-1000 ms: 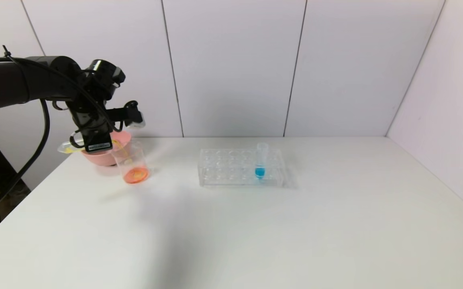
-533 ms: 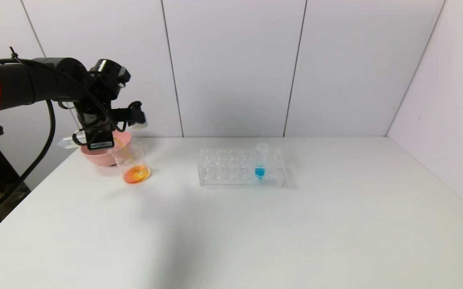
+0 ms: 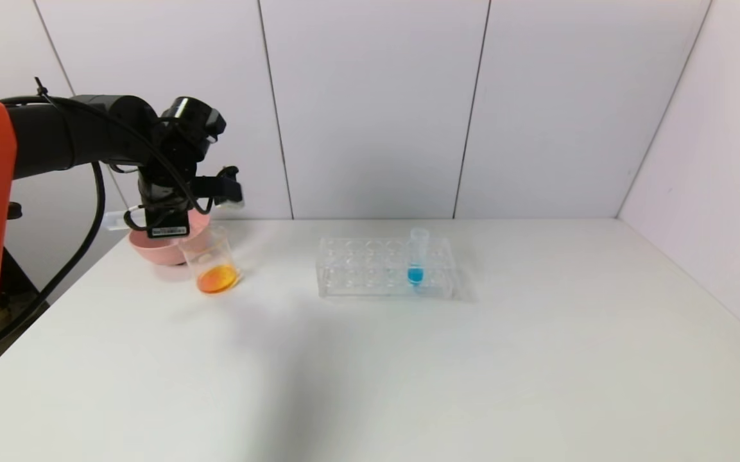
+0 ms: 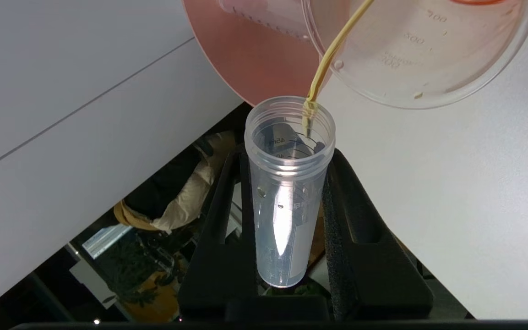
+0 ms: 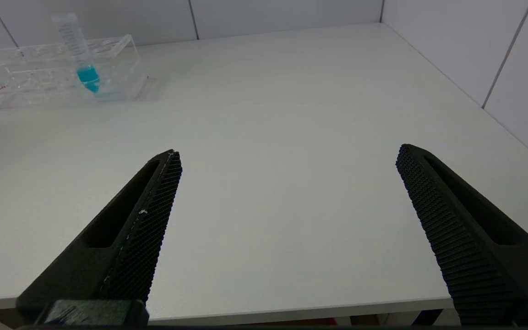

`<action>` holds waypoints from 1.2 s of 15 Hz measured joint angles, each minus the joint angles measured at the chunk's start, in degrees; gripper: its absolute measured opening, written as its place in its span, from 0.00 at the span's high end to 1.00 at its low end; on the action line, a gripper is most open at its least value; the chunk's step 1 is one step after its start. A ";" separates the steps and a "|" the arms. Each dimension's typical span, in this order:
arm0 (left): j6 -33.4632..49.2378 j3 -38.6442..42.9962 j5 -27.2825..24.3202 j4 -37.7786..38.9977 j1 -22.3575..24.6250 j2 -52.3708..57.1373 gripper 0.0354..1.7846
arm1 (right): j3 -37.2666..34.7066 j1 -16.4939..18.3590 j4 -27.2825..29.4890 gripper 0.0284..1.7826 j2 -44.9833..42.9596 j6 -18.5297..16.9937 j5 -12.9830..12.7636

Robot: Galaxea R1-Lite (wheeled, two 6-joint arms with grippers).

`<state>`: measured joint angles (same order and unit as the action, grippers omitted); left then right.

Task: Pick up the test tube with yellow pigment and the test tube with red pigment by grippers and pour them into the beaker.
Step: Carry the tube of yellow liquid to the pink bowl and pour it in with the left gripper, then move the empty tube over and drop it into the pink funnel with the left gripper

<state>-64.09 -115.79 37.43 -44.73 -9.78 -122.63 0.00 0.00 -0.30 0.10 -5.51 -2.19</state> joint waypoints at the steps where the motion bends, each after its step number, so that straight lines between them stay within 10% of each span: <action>1: -0.40 0.00 2.54 -0.87 -0.24 0.00 0.77 | 0.00 0.00 0.00 0.04 0.00 0.00 0.00; 8: 0.50 0.00 2.04 -0.23 -0.41 1.12 0.77 | 0.00 0.00 0.00 0.04 0.00 0.00 0.00; 18: 38.68 5.07 -28.15 16.26 6.75 6.01 0.77 | 0.00 0.00 0.00 0.04 0.00 0.00 0.00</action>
<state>-25.41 -110.71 9.28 -28.47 -3.02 -116.62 0.00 0.00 -0.30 0.10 -5.51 -2.19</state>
